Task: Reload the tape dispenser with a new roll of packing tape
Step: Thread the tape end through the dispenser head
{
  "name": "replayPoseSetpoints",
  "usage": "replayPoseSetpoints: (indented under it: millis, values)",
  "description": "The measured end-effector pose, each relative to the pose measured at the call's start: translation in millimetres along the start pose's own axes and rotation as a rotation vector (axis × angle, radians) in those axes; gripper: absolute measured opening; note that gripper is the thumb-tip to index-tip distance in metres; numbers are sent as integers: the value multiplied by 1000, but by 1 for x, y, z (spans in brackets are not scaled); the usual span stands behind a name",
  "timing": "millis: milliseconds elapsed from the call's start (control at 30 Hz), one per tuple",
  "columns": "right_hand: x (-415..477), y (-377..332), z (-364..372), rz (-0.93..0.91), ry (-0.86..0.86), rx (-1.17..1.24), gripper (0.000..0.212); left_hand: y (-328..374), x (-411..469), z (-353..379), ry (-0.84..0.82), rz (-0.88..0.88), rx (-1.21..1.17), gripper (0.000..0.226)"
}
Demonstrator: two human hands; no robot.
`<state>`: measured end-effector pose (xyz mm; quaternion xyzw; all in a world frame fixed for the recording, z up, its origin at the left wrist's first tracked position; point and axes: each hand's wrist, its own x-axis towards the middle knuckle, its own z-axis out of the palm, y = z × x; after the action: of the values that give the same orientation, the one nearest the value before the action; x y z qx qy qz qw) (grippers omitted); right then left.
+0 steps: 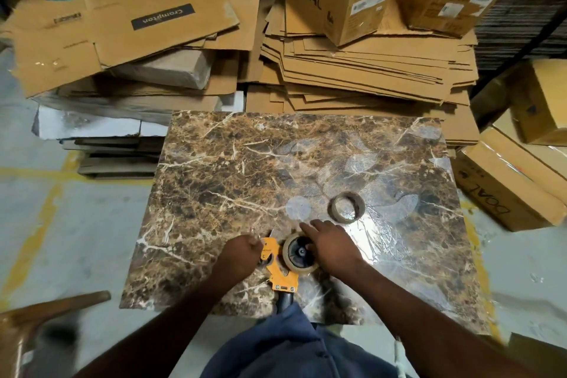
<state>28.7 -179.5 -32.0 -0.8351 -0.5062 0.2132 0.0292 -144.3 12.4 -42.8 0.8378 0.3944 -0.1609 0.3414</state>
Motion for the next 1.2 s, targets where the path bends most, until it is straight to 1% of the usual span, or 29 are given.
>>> replayPoseSetpoints:
  millis: [100,200,300,367,400,467,567,667,733,800,833,900,933,967,1000,1200]
  values:
    - [11,-6,-8,-121,-24,-161,48,13,8,-2,33,39,-45,37]
    - [12,-4,-18,-115,-107,-192,42,35,21,-11,10,133,-82,28]
    - [10,2,-22,15,-167,-90,38,55,32,-21,-42,200,-71,20]
    - [6,2,-22,113,-176,11,31,63,36,-25,-88,228,-137,12]
    - [3,1,-21,165,-164,56,26,63,38,-25,-87,242,-173,14]
    - [-2,-2,-18,258,-140,115,23,60,37,-27,-59,230,-162,19]
    - [-8,-7,-12,343,-128,156,26,48,35,-24,-5,236,-103,13]
    - [-13,-8,-8,426,-113,229,30,41,28,-20,-43,280,-74,4]
    - [-16,-9,-5,462,-102,277,30,41,23,-20,-86,317,-13,12]
    - [-18,-11,-4,493,-89,313,31,44,18,-19,-127,348,80,15]
    - [-18,-11,-3,504,-84,326,31,46,17,-16,-124,367,141,22]
    - [-18,-12,-4,514,-80,345,30,47,12,-8,-63,425,343,39]
    - [-18,-12,-5,517,-81,352,30,48,10,-4,-18,469,473,43]
    - [-18,-12,-5,520,-82,358,30,50,7,0,7,489,595,43]
    - [-18,-12,-6,523,-85,363,30,52,5,5,21,480,670,42]
    - [-16,-11,-9,516,-95,364,30,65,-5,18,58,353,763,34]
